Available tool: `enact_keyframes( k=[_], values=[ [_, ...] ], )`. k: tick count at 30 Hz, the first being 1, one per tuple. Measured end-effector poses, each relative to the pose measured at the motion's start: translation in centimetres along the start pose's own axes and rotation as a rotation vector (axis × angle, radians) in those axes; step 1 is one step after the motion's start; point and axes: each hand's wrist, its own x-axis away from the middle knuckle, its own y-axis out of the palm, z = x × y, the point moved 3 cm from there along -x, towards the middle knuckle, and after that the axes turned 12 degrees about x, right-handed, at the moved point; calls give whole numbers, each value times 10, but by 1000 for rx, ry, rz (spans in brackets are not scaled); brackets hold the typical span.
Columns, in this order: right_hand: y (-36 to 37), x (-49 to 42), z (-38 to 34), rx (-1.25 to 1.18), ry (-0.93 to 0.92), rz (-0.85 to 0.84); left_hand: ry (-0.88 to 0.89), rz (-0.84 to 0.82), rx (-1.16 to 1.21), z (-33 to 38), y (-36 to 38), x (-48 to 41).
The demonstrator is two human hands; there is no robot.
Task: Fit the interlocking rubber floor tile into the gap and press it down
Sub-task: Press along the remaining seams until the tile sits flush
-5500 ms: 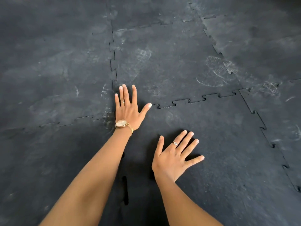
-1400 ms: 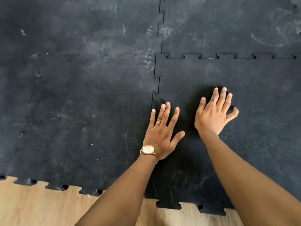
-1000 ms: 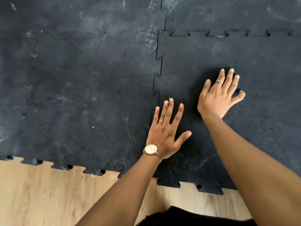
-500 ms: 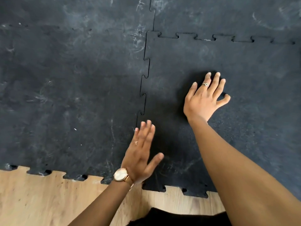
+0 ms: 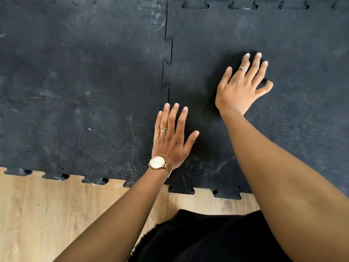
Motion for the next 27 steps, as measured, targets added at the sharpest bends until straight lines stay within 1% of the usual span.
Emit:
enact_keyframes(
  k=[3, 5, 7, 10, 11, 14, 16, 20, 27],
  values=[
    [0, 0, -1, -7, -1, -10, -22, -110, -70, 0, 3, -4],
    [0, 0, 0, -21, -1, -3, -27, -133, -73, 3, 2, -5],
    [2, 0, 1, -40, 6, 15, 1, -96, -39, 2, -8, -8],
    [5, -1, 0, -27, 8, 22, 12, 91, 82, -9, -23, -27],
    [5, -2, 0, -18, 7, 17, -11, 92, 63, -11, -22, -36],
    [4, -1, 0, -17, 7, -1, -66, -26, -88, -13, -8, -51],
    [4, -2, 0, -10, 7, -9, -75, -55, -117, -15, -2, -52],
    [2, -1, 0, -39, 6, -29, -75, -34, -101, -16, -5, -50],
    [2, 2, -1, -11, 11, -80, -75, -58, -57, -15, -6, -50]
  ],
)
